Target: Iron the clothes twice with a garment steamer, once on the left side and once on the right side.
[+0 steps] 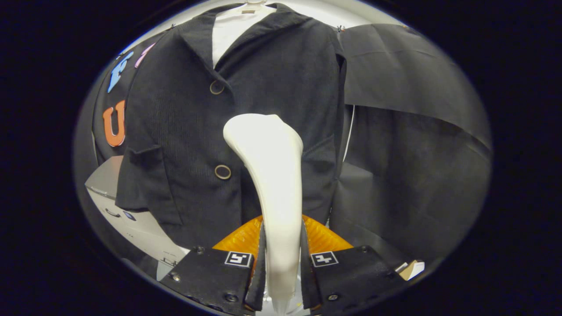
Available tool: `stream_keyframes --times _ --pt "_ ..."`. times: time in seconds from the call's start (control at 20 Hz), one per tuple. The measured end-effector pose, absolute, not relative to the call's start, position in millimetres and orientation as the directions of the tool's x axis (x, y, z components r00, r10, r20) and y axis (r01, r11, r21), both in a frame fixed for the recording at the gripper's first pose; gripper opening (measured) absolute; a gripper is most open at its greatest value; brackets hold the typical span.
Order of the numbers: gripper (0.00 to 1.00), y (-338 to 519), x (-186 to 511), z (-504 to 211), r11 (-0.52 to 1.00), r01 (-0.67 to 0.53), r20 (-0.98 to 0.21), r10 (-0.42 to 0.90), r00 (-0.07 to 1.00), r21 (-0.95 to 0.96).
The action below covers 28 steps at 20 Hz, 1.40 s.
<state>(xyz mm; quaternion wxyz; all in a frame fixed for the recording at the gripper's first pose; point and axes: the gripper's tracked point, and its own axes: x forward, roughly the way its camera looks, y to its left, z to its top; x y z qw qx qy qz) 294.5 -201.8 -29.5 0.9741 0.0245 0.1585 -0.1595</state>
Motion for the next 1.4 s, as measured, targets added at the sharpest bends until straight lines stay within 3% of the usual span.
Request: stream_keyframes --times 1.0,1.4 --pt "0.36 -189.3 276.3 -133.7 0.943 0.332 -0.46 -0.295 0.838 -0.002" --pt "0.36 -187.0 272.3 -134.5 0.943 0.332 -0.471 -0.282 0.836 0.025"
